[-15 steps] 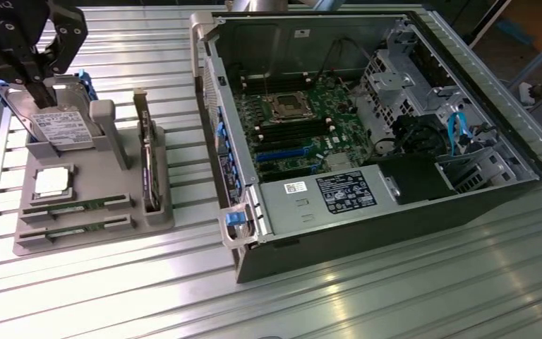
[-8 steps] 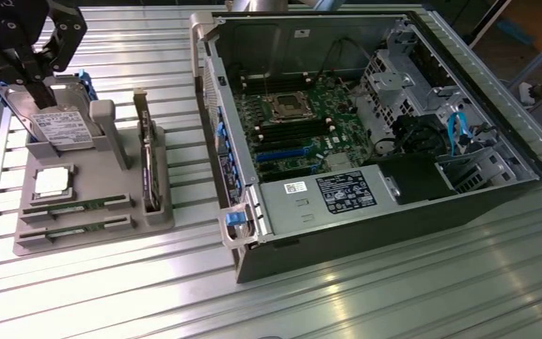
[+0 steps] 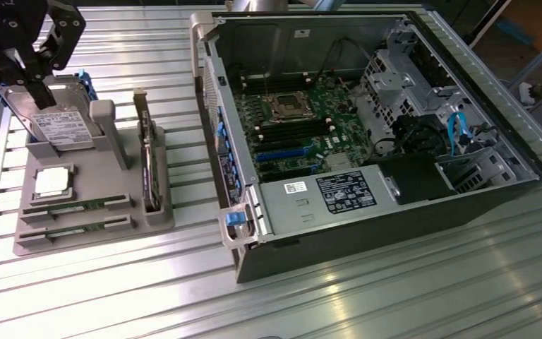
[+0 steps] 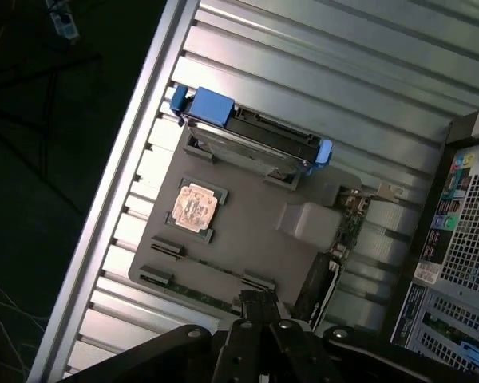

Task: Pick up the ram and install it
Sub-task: 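Pick up the ram and move it above insertion slot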

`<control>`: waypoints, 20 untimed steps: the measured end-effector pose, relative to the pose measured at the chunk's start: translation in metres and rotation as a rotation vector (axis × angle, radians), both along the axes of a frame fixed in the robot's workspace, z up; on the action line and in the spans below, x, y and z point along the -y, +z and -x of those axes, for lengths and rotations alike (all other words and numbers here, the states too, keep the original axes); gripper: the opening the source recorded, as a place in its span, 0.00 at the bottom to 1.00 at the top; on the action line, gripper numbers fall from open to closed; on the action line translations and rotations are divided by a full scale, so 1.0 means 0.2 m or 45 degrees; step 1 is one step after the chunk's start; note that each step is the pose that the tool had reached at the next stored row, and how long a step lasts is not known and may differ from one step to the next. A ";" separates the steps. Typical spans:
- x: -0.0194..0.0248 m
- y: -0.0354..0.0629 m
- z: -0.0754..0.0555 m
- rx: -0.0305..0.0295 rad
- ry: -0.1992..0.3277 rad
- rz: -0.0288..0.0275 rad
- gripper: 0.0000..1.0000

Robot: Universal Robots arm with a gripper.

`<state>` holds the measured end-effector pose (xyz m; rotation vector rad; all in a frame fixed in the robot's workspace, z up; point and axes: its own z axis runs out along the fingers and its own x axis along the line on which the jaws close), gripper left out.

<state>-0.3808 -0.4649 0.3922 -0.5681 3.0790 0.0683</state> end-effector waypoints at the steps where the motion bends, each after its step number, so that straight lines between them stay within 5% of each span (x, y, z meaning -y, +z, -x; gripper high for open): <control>1: 0.000 0.000 0.00 0.0001 0.015 0.0000 0.11; 20: 0.002 0.000 0.00 0.0001 0.329 0.0000 0.11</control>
